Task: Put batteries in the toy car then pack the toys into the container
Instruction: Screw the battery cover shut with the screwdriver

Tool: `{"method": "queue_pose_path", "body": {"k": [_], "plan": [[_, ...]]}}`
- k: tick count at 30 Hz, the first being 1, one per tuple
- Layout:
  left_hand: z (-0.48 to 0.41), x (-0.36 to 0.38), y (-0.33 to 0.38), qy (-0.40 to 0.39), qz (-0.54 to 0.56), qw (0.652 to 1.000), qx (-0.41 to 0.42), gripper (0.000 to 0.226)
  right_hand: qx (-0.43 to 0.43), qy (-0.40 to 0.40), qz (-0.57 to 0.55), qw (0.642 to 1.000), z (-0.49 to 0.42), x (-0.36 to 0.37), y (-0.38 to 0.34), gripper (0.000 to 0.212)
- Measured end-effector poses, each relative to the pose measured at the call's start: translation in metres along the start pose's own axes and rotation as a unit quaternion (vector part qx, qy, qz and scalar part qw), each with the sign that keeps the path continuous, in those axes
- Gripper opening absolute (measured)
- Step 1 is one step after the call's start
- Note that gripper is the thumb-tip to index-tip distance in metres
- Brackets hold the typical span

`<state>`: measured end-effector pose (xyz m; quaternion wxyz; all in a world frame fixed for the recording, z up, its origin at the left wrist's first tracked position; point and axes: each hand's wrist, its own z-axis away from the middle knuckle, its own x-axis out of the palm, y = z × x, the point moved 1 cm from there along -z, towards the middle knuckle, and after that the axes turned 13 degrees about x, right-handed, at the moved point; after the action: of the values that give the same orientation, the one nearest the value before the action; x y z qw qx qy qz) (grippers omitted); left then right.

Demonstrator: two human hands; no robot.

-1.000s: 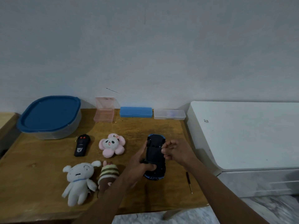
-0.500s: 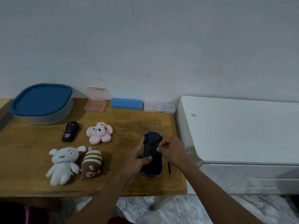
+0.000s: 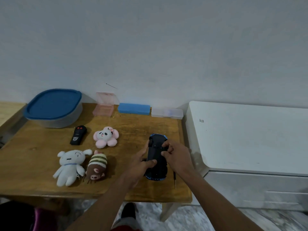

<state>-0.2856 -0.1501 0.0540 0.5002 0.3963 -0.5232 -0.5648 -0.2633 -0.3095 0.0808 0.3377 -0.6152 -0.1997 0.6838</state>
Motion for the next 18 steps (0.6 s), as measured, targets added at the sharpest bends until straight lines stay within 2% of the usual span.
{"method": "queue_pose_path", "body": {"k": [8,18], "plan": [[-0.001,-0.009,0.005,0.022,-0.004,1.0,0.007,0.08,-0.039,0.002,0.027,0.999,-0.006,0.004,-0.011,0.014],[-0.014,-0.037,0.012,0.028,-0.008,0.999,0.025,0.078,-0.086,0.016,0.053,0.995,-0.017,0.015,-0.039,0.022]]}}
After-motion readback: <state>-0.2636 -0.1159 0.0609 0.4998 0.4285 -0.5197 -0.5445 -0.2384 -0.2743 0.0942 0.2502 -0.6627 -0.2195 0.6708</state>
